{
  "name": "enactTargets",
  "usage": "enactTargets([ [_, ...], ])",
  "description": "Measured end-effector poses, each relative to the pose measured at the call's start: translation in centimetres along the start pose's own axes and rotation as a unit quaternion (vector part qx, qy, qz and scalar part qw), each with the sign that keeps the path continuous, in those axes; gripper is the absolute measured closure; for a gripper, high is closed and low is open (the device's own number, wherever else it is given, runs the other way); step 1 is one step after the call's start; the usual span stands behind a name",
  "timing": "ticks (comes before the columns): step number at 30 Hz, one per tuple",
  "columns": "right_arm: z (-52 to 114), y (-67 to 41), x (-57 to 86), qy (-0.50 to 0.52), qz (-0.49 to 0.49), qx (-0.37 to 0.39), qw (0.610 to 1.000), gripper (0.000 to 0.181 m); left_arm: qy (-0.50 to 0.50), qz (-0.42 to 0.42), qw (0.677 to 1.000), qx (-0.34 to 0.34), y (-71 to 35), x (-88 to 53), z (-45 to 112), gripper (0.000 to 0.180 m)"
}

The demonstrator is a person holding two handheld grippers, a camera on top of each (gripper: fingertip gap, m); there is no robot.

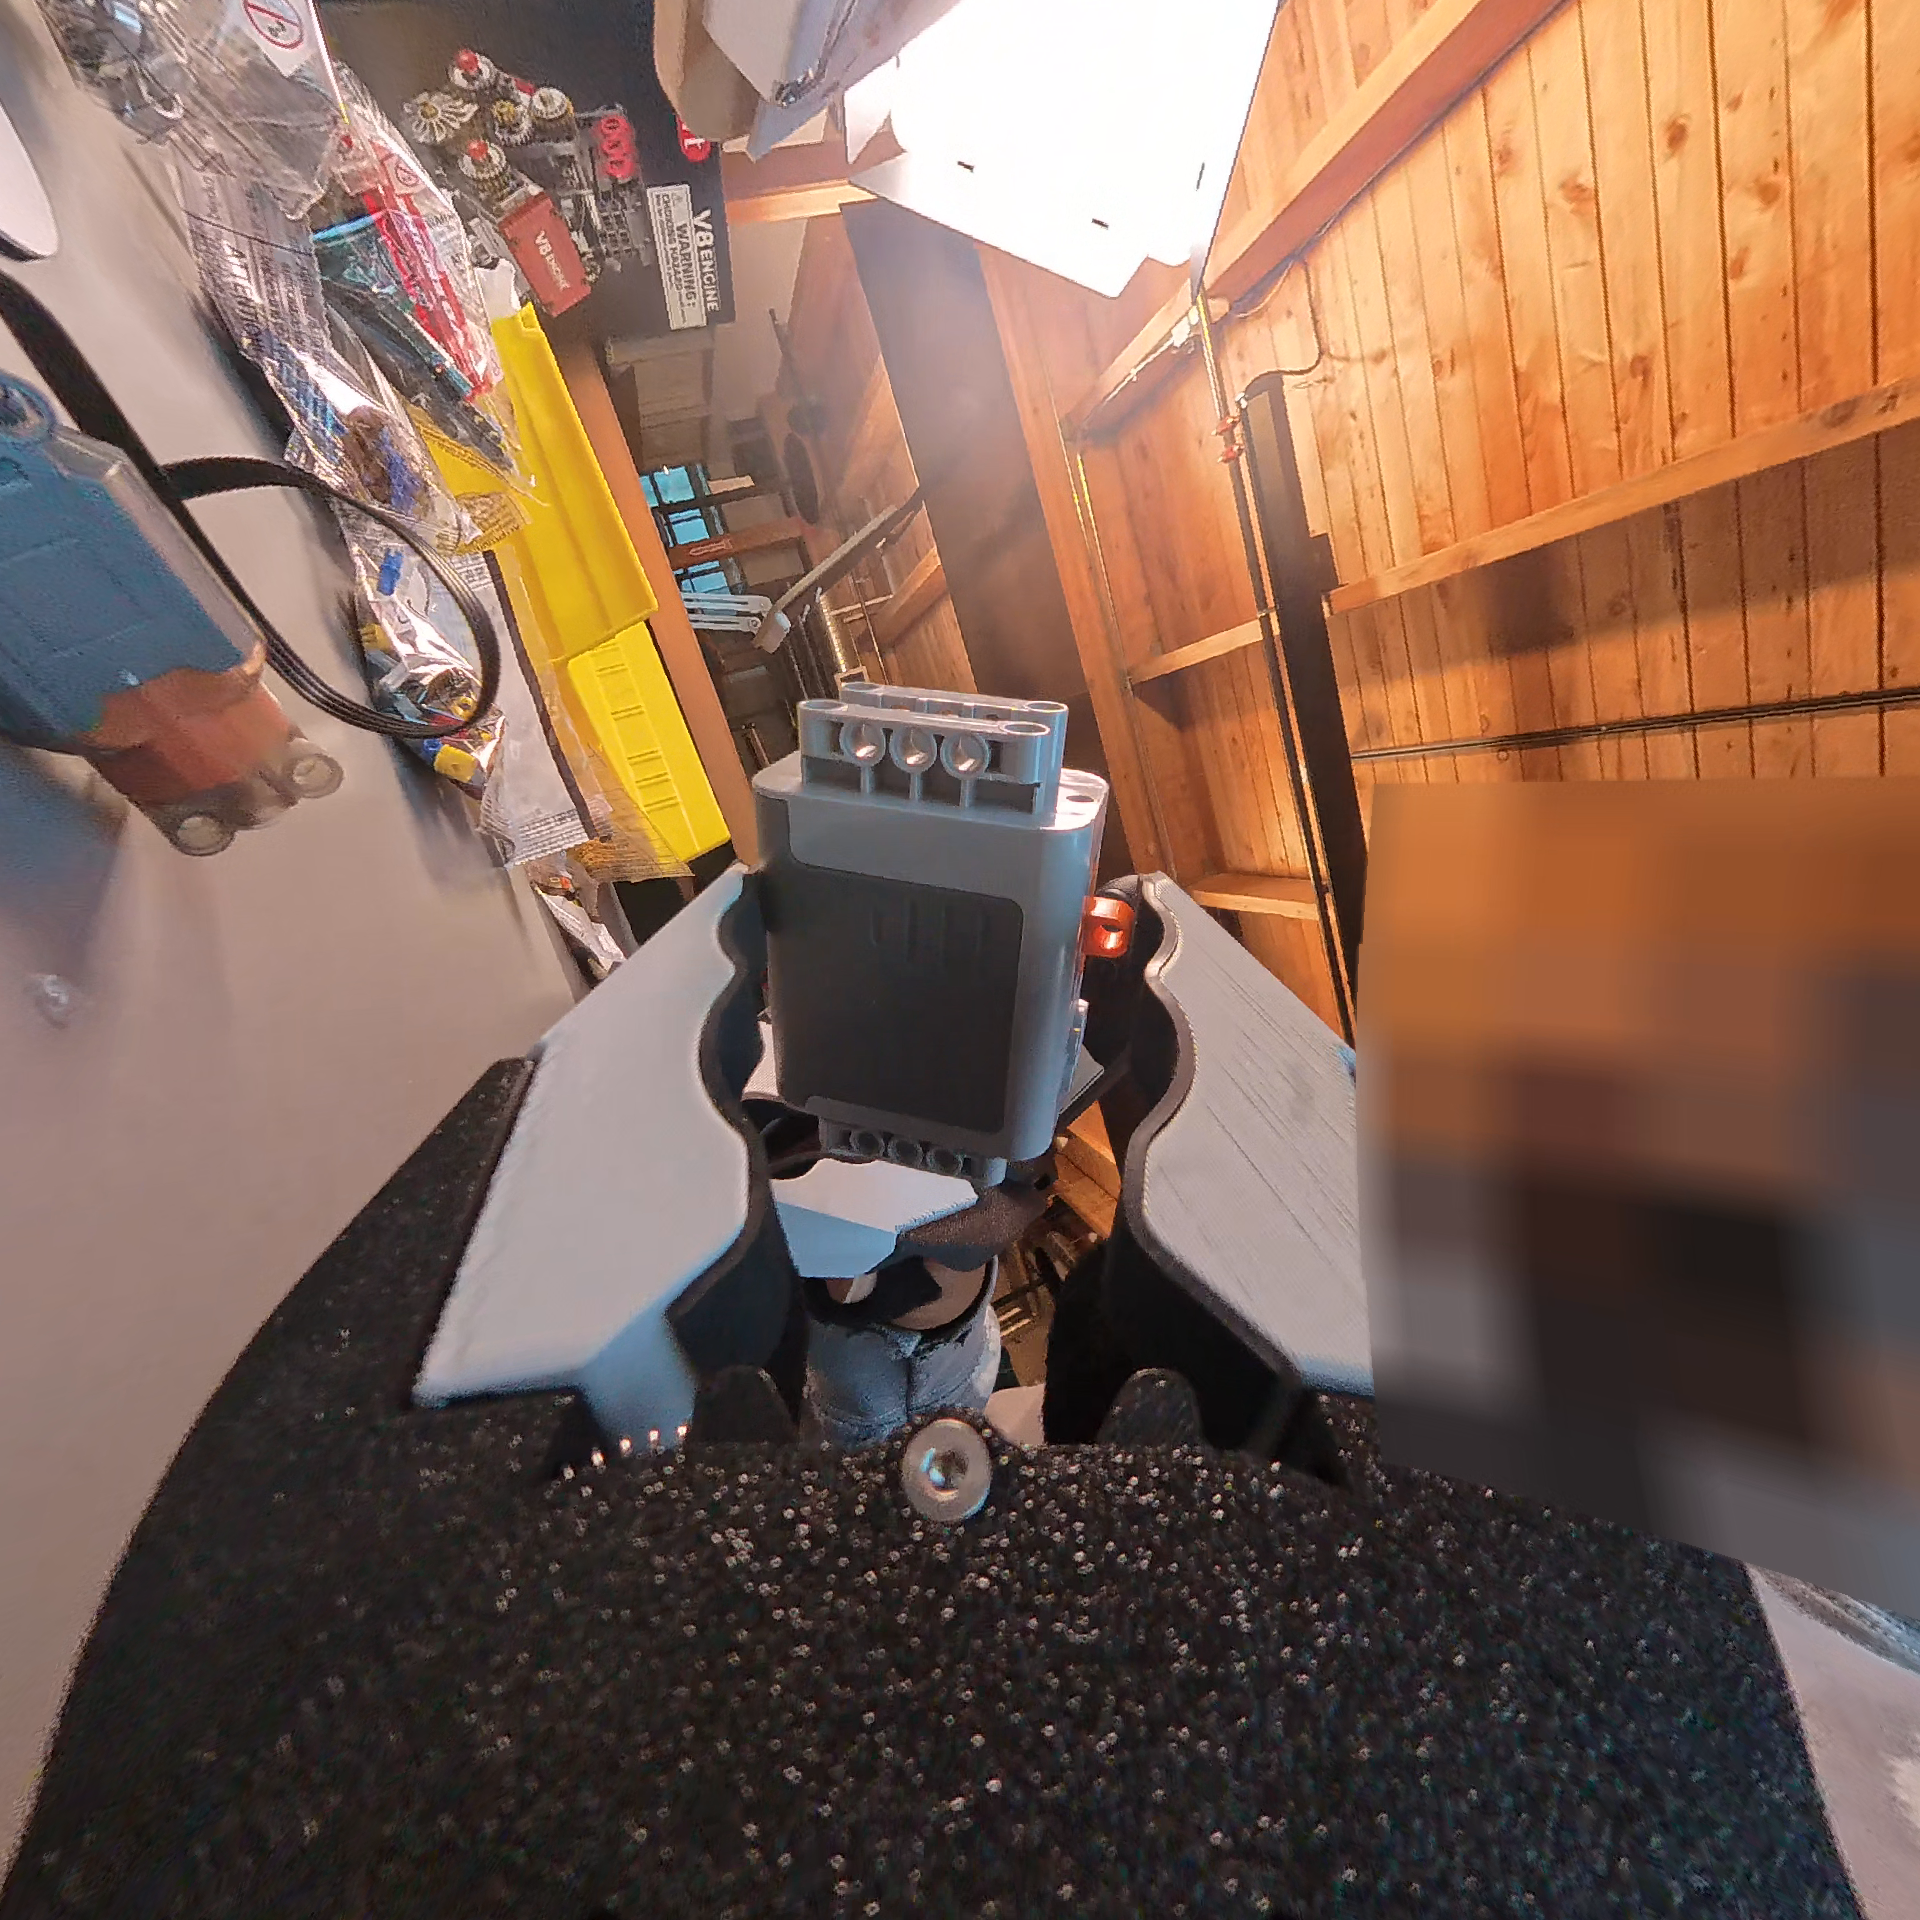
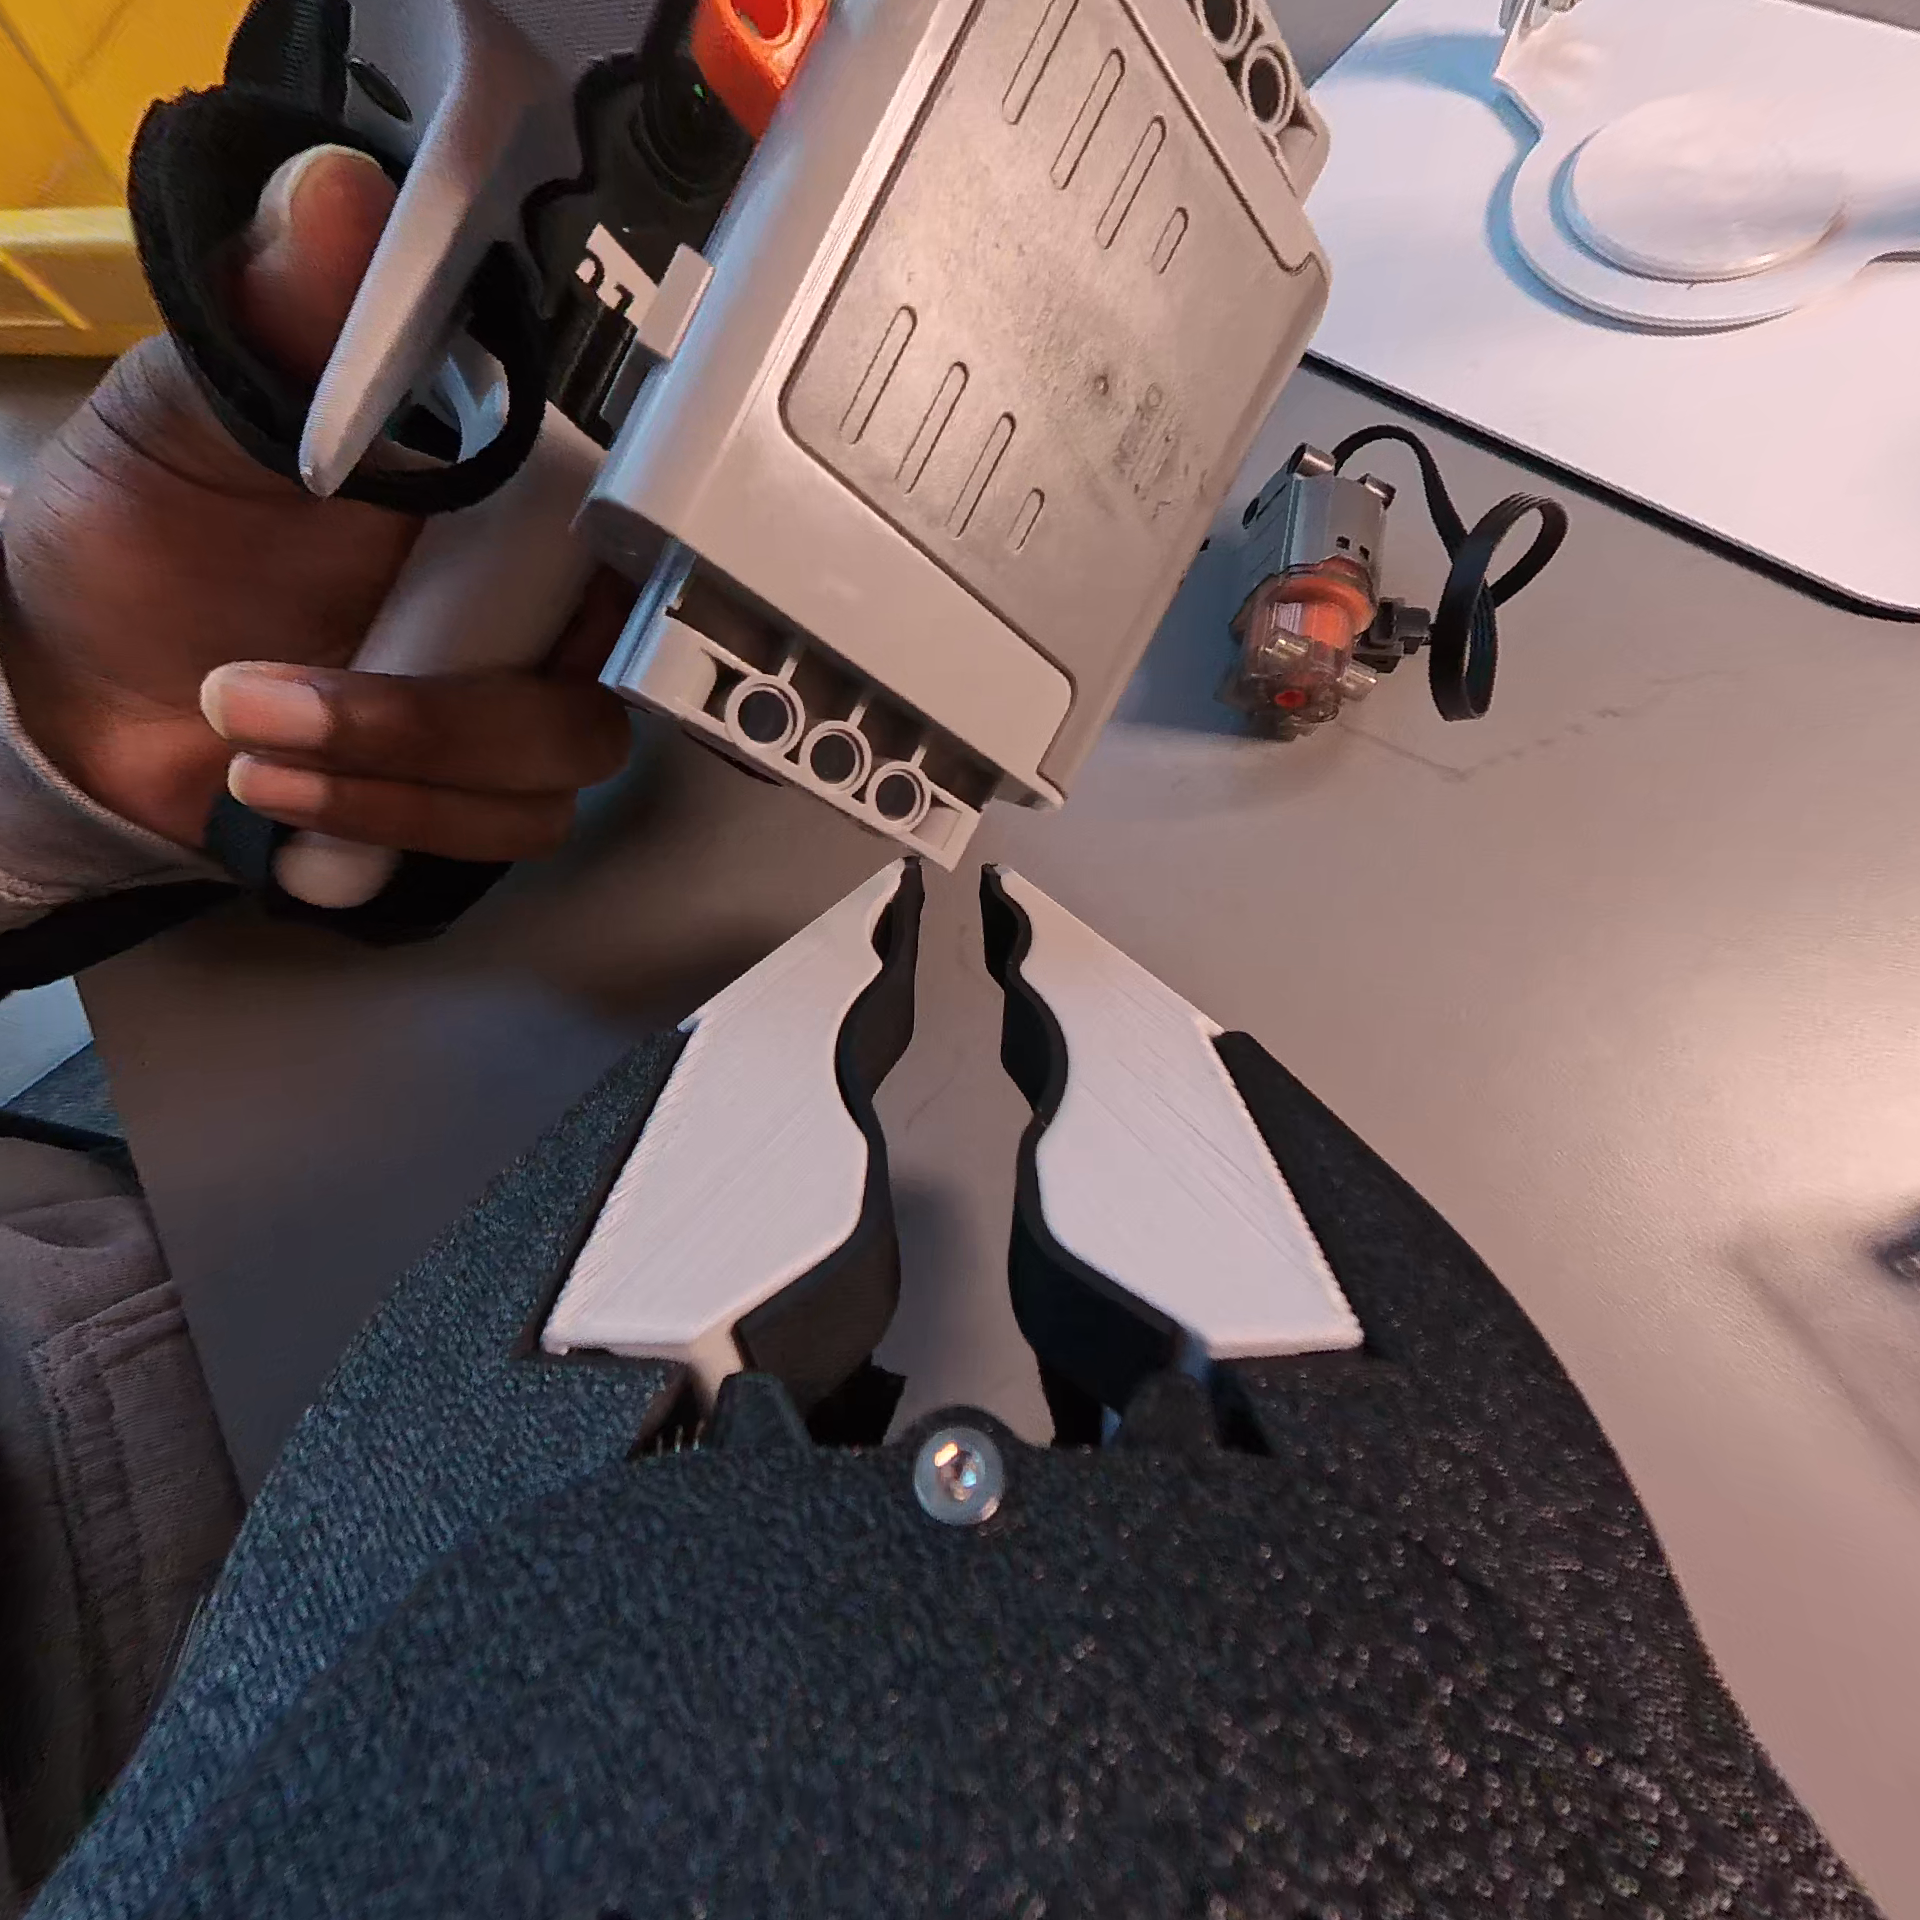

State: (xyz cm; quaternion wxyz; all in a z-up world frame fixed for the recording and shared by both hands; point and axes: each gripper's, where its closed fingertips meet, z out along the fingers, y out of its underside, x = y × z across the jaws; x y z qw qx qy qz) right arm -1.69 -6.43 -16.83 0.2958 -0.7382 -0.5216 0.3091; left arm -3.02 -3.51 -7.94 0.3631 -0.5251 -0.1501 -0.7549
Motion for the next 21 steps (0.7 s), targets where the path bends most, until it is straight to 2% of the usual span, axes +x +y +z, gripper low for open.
enactTargets([
  [10,0.31,-0.06,0.1,0.002,-0.009,-0.003,1.0,0.168,-0.019,0.051,0.998,-0.015,0.41,0.11,0.22,0.113],
  [21,0.55,-0.28,0.1,0.006,-0.015,0.004,1.0,0.168,-0.025,0.062,0.998,-0.021,0.48,-0.08,0.23,0.113],
])
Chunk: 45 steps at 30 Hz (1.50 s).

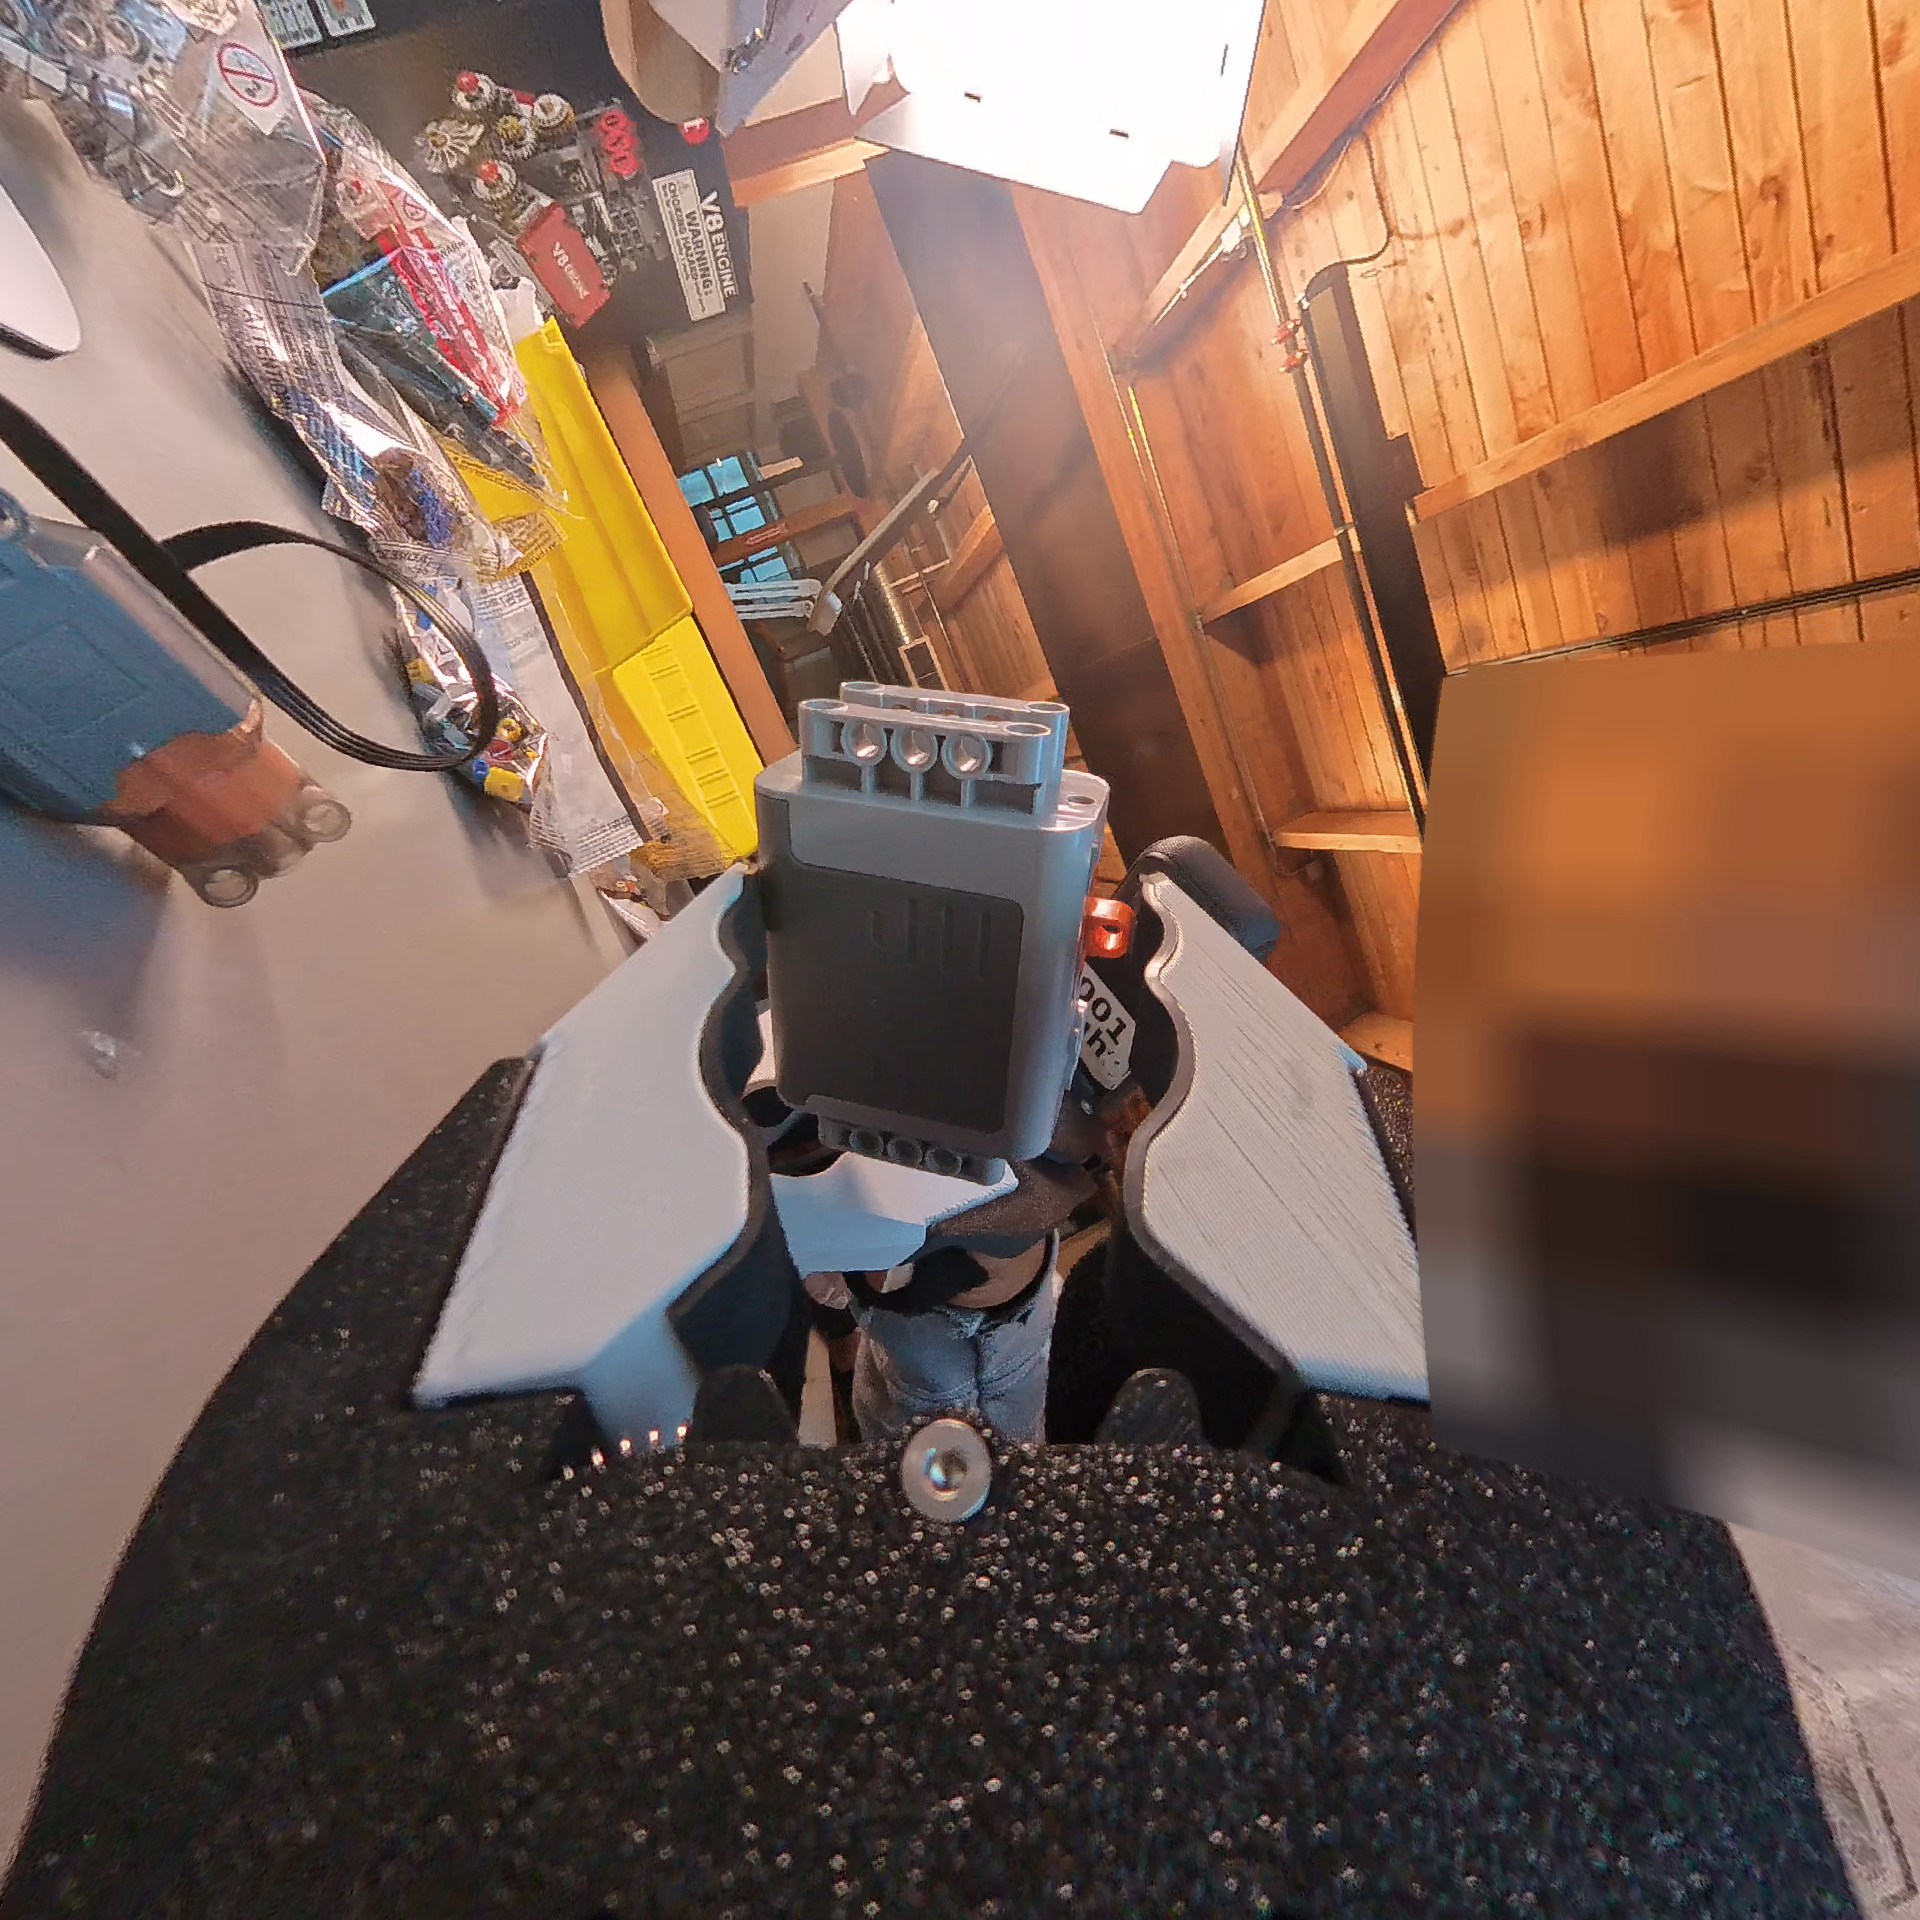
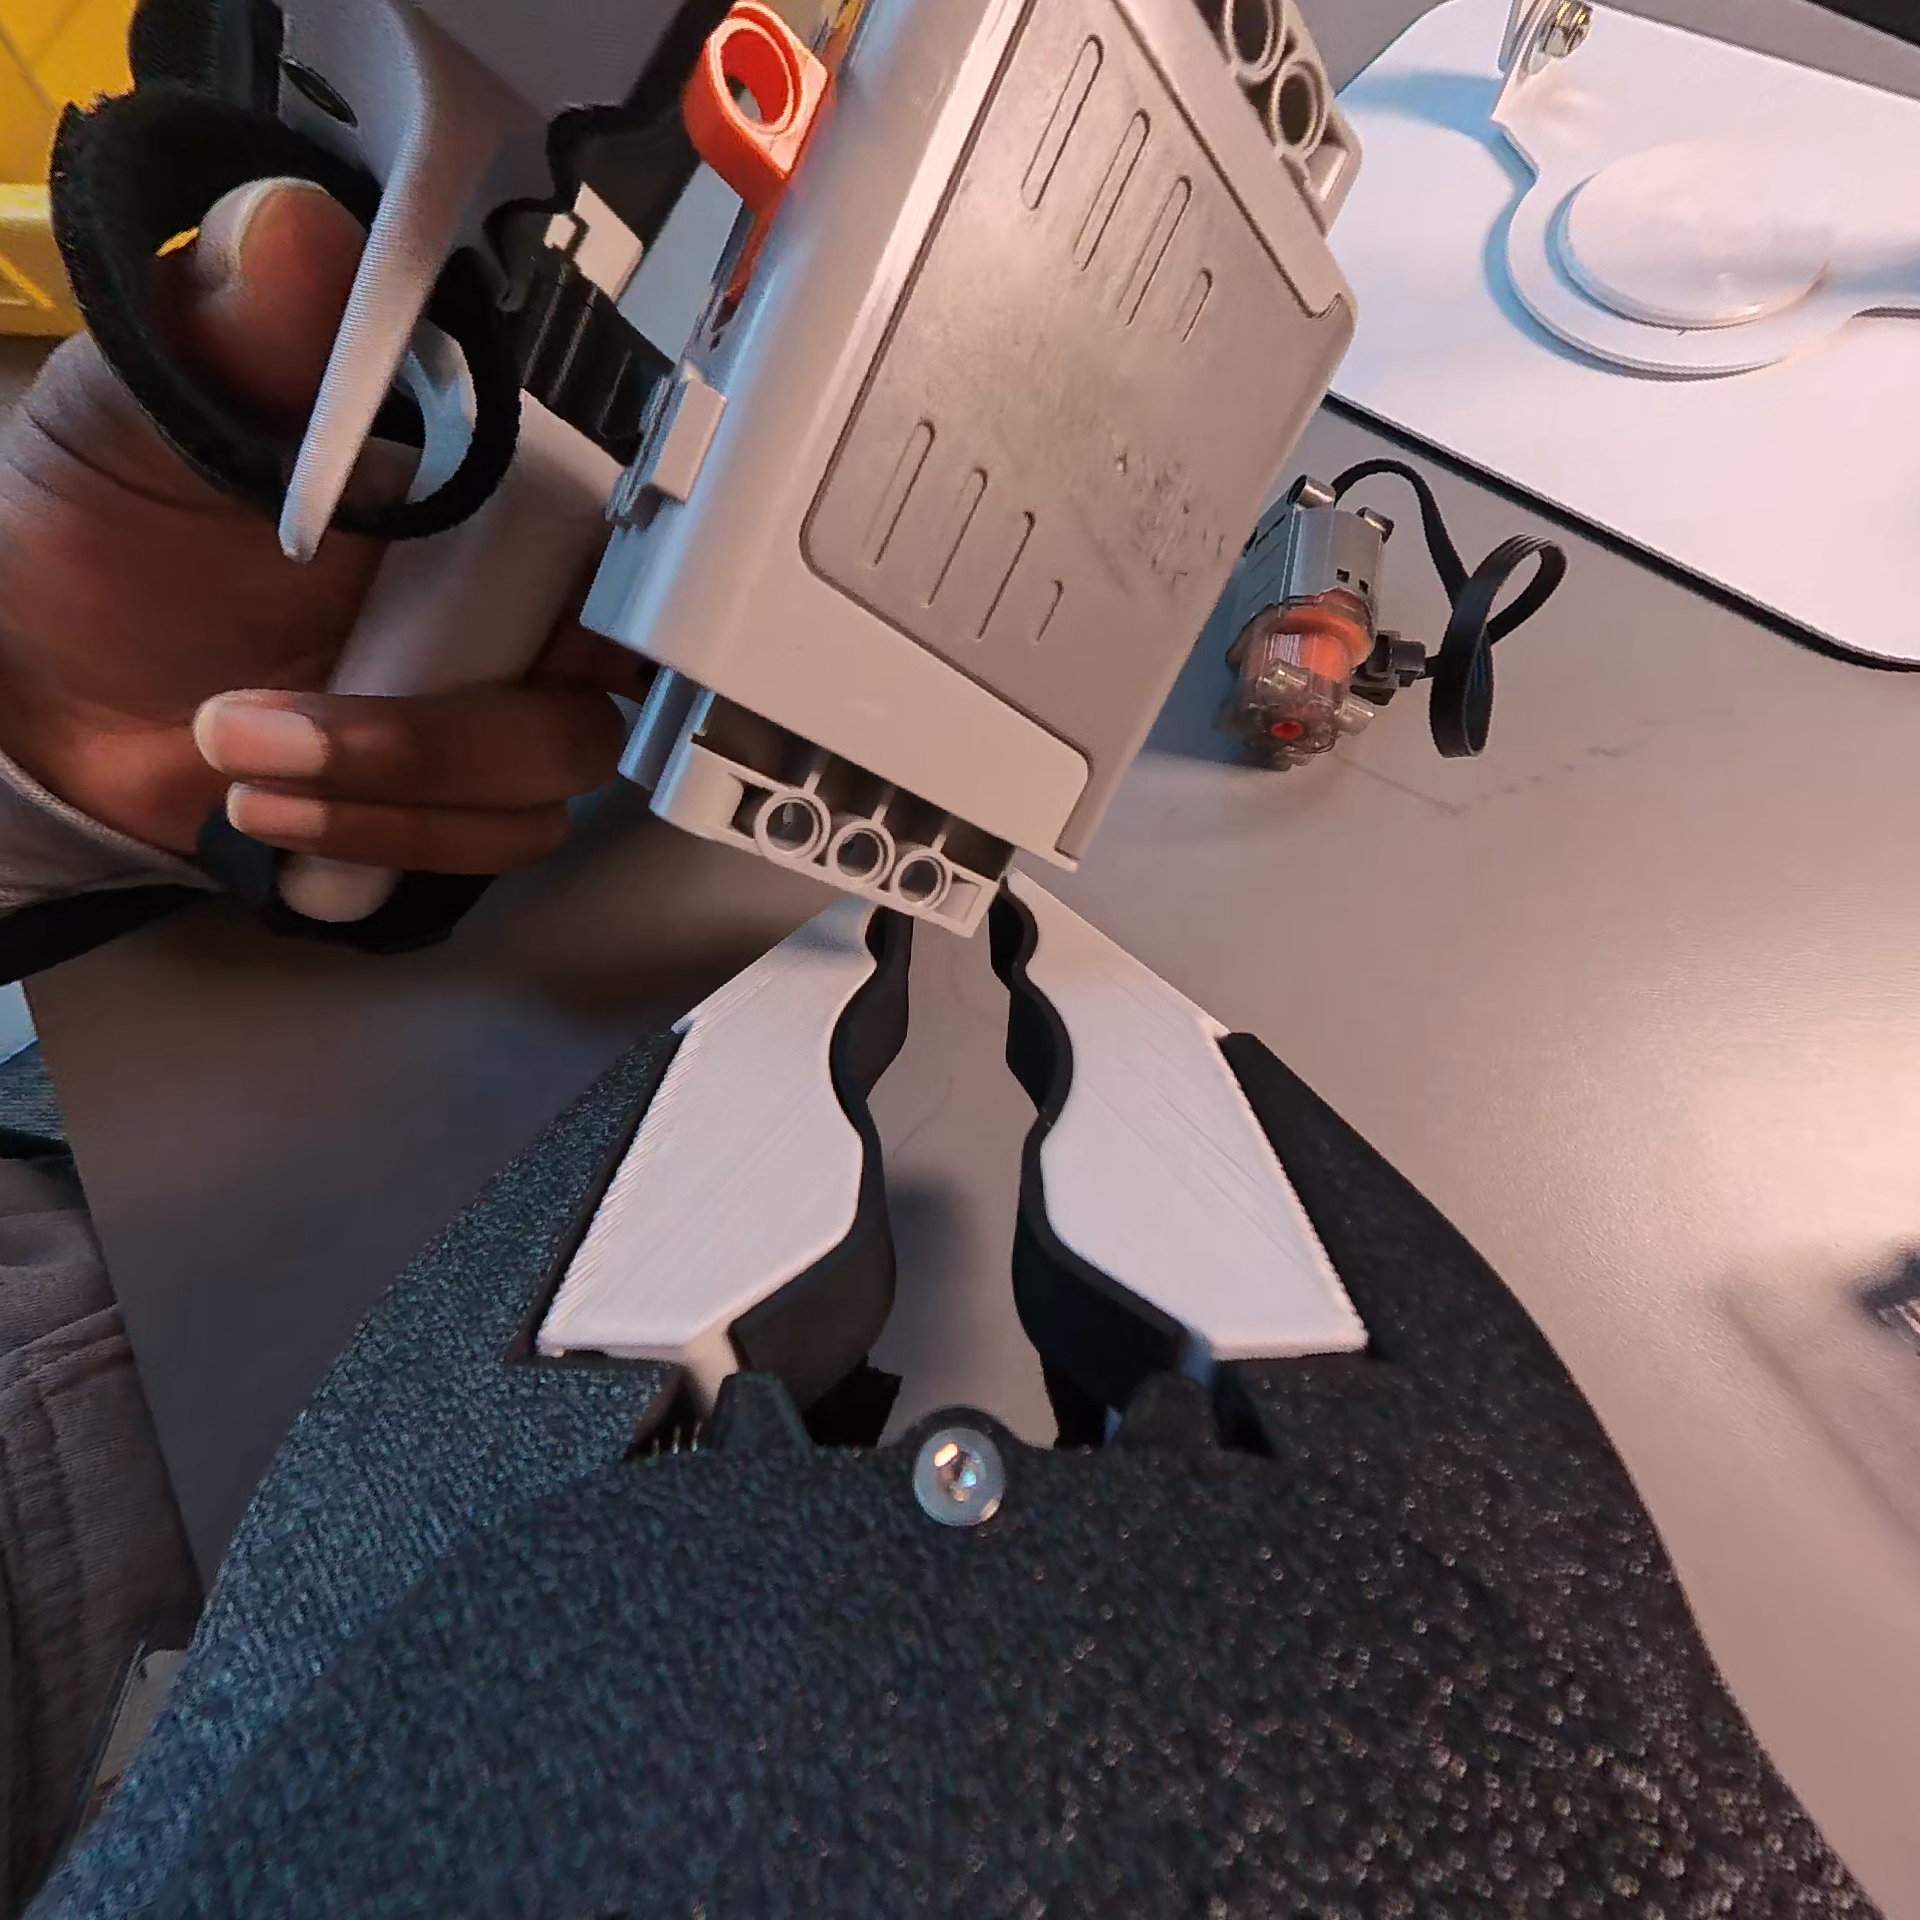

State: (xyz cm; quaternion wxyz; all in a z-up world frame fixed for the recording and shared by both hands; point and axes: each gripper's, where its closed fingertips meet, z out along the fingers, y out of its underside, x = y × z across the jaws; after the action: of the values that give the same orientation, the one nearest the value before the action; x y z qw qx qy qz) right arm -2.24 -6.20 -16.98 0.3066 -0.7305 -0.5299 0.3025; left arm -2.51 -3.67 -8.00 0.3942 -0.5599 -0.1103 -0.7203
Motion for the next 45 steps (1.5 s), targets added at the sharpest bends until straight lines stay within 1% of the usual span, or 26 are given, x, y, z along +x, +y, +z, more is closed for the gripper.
enactTargets([
  [4,0.0,-0.1,-0.1,0.001,-0.006,0.004,1.0,0.168,-0.008,0.025,1.0,-0.006,0.1,0.1,0.1,0.113],
  [14,0.1,0.1,0.0,0.003,-0.007,0.002,1.0,0.167,-0.018,0.05,0.998,-0.015,0.4,0.1,0.3,0.113],
  [26,-0.3,0.0,0.6,0.014,-0.006,0.012,1.0,0.166,-0.007,0.043,0.999,-0.015,0.4,0.4,0.2,0.112],
  [31,-2.0,-0.1,2.3,0.032,0.015,0.045,0.998,0.165,0.003,0.035,0.999,-0.012,0.3,0.7,0.1,0.112],
  [38,-4.6,-0.7,3.5,0.042,0.029,0.096,0.994,0.159,0.0,0.035,0.999,-0.021,0.6,0.5,0.3,0.112],
  [43,-7.4,-3.4,2.3,-0.012,0.045,0.175,0.983,0.142,0.002,0.031,0.999,-0.023,0.7,0.4,0.3,0.112],
  [45,-7.9,-4.3,1.4,-0.038,0.047,0.196,0.979,0.133,0.003,0.029,0.999,-0.026,0.9,0.3,0.4,0.112],
])
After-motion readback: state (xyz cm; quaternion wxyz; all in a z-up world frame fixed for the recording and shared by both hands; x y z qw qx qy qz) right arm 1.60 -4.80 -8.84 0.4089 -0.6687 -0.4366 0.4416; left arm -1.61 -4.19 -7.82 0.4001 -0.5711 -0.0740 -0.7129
